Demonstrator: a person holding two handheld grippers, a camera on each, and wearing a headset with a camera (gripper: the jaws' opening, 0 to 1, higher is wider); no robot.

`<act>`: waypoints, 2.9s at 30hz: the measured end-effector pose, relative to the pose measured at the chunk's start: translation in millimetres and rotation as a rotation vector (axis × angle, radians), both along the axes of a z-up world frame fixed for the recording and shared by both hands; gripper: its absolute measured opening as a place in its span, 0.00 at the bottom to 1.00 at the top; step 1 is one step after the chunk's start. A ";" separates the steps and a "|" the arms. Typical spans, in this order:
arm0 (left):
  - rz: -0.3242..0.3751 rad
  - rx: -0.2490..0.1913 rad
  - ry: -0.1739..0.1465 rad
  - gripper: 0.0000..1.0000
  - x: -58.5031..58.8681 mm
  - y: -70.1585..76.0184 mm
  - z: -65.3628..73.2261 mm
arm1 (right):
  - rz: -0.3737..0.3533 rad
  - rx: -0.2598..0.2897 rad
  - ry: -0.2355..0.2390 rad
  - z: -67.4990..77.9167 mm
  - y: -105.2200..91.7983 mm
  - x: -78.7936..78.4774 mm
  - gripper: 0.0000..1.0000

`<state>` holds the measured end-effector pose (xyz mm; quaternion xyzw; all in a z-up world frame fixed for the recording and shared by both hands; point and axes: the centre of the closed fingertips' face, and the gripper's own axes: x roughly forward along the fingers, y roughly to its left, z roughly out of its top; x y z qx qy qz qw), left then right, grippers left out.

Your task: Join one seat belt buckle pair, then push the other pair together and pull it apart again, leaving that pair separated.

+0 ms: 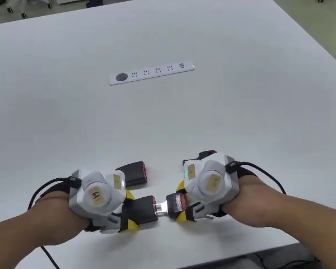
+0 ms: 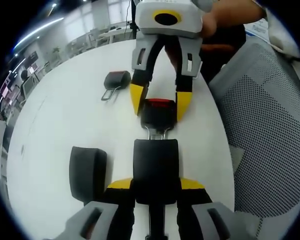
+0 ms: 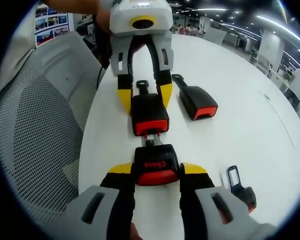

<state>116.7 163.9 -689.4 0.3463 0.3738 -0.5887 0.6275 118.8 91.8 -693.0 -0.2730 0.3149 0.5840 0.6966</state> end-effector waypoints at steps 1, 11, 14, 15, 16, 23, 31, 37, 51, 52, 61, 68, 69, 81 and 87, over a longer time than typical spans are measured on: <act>0.000 -0.001 0.000 0.32 0.0 0.0 0.1 | 0.004 -0.005 0.001 0.3 0.2 -0.2 0.33; -0.004 0.006 -0.002 0.32 -0.5 -0.8 0.5 | 0.030 -0.062 -0.015 0.9 1.2 1.1 0.33; -0.007 0.017 -0.003 0.32 0.4 -0.3 -0.7 | 0.030 -0.069 -0.018 1.0 0.4 0.1 0.32; -0.008 0.018 -0.003 0.32 1.3 0.6 -1.7 | 0.030 -0.069 -0.019 1.0 0.4 0.3 0.32; -0.007 0.016 -0.002 0.32 1.6 1.1 -2.1 | 0.029 -0.067 -0.020 0.8 -0.1 0.6 0.32; 0.009 -0.020 0.002 0.32 0.2 0.7 0.2 | 0.003 0.040 0.018 0.5 -1.7 2.7 0.33; -0.002 -0.016 0.002 0.32 1.9 2.6 -1.7 | 0.028 0.001 -0.008 2.3 2.0 0.7 0.32; -0.003 -0.016 0.003 0.32 2.3 3.2 -2.5 | 0.039 -0.009 -0.013 2.3 2.9 -0.1 0.32; -0.006 -0.013 0.001 0.32 0.9 1.4 -1.2 | 0.036 0.020 -0.011 2.8 7.0 1.1 0.31; -0.008 -0.011 0.001 0.32 0.3 0.7 -0.5 | 0.038 0.020 -0.013 2.6 7.4 1.8 0.31; -0.013 -0.014 -0.003 0.31 -0.4 0.1 0.4 | 0.032 0.019 -0.017 1.5 18.2 1.9 0.31; -0.021 -0.017 -0.004 0.32 -0.1 1.0 0.4 | 0.018 0.006 -0.018 1.9 17.9 2.0 0.31; -0.019 -0.018 -0.004 0.32 0.1 1.8 0.2 | 0.028 0.001 -0.018 0.8 18.0 0.6 0.31; -0.020 -0.048 0.002 0.31 4.5 2.4 -0.1 | 0.048 -0.016 -0.007 5.6 13.3 2.9 0.31; -0.026 -0.037 0.004 0.31 6.4 4.2 -2.4 | 0.042 -0.004 -0.001 2.1 13.8 5.7 0.31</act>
